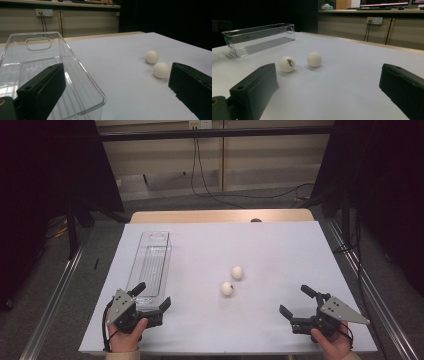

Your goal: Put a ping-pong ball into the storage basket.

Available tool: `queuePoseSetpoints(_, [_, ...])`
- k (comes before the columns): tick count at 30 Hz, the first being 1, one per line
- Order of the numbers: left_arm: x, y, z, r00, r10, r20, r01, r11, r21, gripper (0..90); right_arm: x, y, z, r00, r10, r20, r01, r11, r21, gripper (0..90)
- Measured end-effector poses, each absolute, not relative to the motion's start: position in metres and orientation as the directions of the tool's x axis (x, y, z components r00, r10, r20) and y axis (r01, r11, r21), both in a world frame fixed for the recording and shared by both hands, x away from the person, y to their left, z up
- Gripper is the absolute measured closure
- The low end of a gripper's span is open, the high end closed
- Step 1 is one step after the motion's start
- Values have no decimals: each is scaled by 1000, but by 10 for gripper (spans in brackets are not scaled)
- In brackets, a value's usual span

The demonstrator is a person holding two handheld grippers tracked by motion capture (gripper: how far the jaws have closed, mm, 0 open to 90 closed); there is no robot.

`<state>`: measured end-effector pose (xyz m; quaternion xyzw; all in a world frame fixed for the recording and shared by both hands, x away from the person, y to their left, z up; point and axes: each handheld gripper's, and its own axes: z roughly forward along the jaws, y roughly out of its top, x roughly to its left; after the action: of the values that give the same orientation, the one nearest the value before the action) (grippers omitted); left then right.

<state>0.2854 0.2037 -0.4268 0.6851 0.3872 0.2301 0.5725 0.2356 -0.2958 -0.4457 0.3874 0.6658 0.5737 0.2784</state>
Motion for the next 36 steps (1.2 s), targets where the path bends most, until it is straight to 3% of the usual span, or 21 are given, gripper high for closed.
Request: queuePoseSetpoints(36, [292, 170, -424, 644, 750, -152, 292, -57, 955, 11, 234, -295, -445, -552, 830, 79, 198, 38, 980, 14])
